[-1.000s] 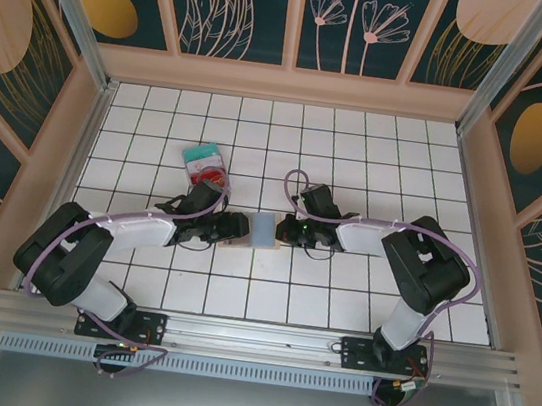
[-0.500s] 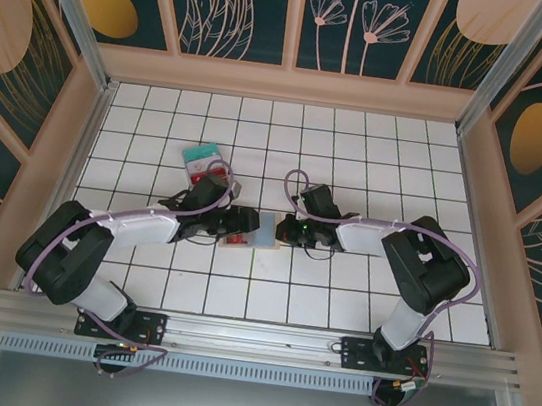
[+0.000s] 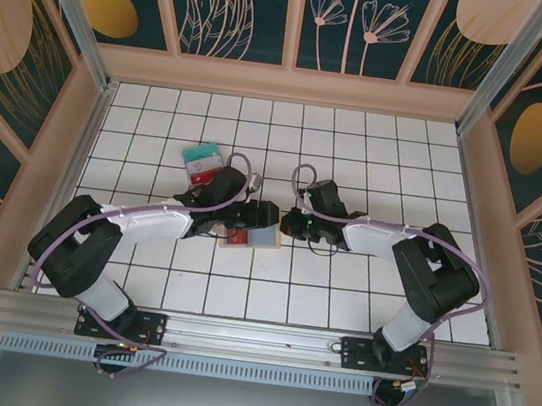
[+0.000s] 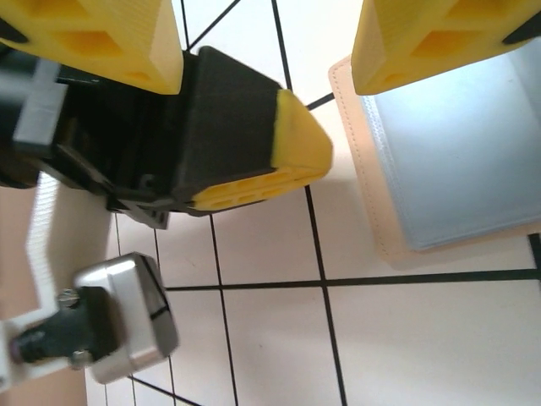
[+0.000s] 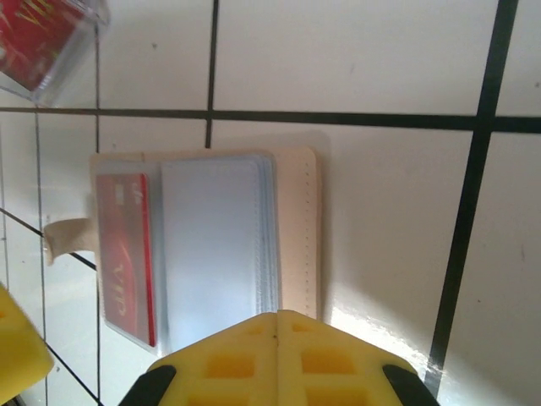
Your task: Take the credit cards out of the card holder
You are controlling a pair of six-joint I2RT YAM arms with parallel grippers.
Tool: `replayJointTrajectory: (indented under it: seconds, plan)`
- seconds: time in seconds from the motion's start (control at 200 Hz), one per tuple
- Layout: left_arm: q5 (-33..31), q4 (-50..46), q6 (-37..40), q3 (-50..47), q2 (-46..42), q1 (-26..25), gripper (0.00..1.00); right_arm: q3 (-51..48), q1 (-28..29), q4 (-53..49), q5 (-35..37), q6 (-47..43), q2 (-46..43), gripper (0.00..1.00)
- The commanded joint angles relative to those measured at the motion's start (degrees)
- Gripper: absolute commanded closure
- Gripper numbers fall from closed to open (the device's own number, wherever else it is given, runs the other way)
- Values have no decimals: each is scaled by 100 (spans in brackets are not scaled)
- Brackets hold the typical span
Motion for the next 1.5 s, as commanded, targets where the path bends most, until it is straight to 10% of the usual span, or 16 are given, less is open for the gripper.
replayJointTrajectory:
  seconds: [0.0,0.415,1.496]
  plan:
    - [-576,-477,168,-123,-515,94,48,107,-9,68,44,110,-238,100]
    - [-880,-1026,409,-1203,-1081,811,79,1038,474,81,-666,179,531,92]
    - [-547,-261,111,-1739,-626,808,81,1583,763,-290,-980,192,1704,85]
